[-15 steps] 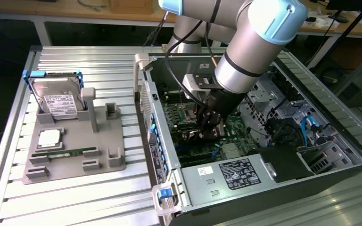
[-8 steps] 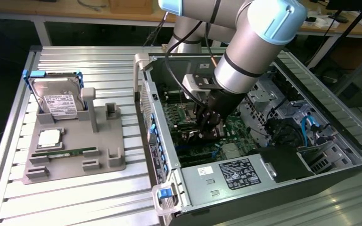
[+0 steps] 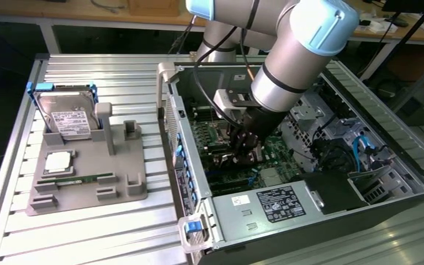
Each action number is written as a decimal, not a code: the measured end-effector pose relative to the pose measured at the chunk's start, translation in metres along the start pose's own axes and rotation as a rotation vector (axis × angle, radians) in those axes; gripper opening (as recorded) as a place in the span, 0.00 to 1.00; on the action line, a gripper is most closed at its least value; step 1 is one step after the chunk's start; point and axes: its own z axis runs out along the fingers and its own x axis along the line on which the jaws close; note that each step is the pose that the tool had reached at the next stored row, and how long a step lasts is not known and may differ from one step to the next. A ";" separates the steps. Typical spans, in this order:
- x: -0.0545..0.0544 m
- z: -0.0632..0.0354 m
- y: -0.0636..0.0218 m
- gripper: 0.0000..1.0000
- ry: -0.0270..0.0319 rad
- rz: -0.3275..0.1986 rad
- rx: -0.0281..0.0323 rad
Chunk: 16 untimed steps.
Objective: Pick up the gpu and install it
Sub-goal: 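Insert the gpu into the slot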
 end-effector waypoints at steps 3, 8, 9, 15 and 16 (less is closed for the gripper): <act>0.000 0.0000 0.0000 0.27 0.0002 0.000 -0.0001; 0.000 -0.0001 0.0000 0.27 0.0002 0.000 -0.0001; 0.000 -0.0001 0.0000 0.27 0.0003 0.000 -0.0001; 0.000 0.0001 0.0000 0.27 0.0004 0.000 -0.0002; 0.000 0.0001 0.0000 0.27 0.0004 0.000 -0.0002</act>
